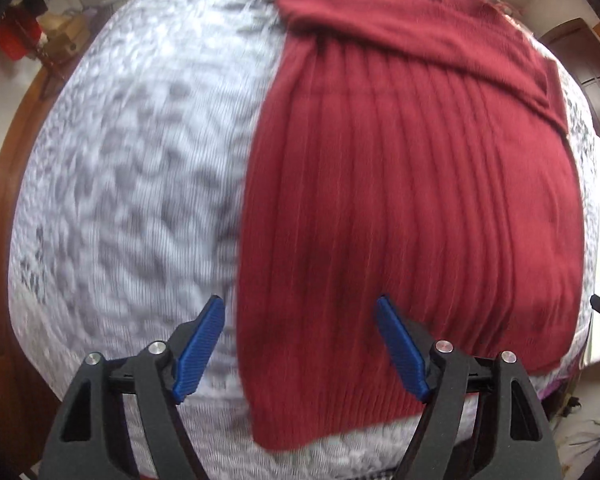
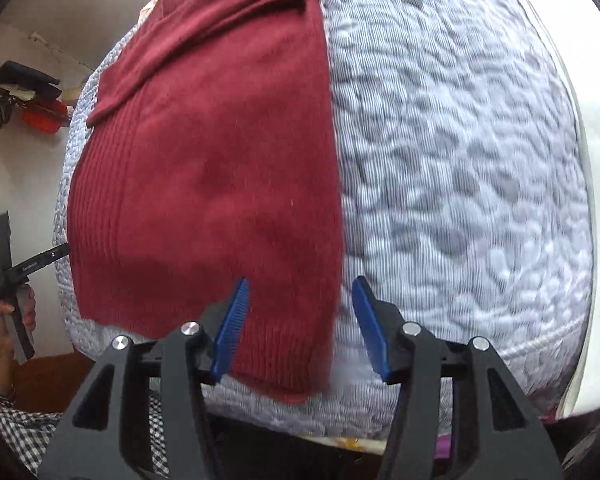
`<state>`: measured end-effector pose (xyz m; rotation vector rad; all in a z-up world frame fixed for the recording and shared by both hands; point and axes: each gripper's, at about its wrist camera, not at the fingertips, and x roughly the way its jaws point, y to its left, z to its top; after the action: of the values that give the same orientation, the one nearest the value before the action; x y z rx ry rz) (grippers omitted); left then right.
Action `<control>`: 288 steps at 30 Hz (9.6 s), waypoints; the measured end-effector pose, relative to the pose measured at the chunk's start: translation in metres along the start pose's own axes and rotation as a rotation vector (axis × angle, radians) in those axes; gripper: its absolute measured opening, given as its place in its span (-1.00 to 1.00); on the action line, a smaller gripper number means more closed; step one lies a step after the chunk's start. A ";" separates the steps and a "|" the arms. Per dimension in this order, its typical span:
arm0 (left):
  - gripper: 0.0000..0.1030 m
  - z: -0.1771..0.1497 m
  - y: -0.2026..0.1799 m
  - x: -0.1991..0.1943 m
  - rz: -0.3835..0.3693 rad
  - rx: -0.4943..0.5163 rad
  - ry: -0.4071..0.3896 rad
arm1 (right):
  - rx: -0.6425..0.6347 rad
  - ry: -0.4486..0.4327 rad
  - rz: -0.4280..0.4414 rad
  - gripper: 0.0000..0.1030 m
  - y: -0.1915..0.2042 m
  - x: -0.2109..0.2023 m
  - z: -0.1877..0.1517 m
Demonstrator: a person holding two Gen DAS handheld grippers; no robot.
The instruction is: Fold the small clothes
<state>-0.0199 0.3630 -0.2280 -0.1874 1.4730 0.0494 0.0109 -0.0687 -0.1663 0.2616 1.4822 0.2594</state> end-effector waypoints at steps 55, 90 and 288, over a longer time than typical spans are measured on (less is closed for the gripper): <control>-0.86 0.046 0.051 -0.034 -0.371 -0.228 -0.147 | -0.040 -0.053 0.258 -0.89 0.019 -0.020 0.088; 0.11 0.113 0.039 -0.023 -0.103 -0.007 -0.217 | -0.290 -0.062 0.017 0.21 0.026 -0.001 0.158; 0.13 0.279 -0.078 0.018 -0.048 -0.026 -0.290 | -0.101 -0.165 -0.104 -0.24 0.014 0.002 0.330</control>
<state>0.2677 0.3286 -0.2147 -0.2268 1.1786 0.0546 0.3404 -0.0589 -0.1396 0.1211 1.3107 0.2233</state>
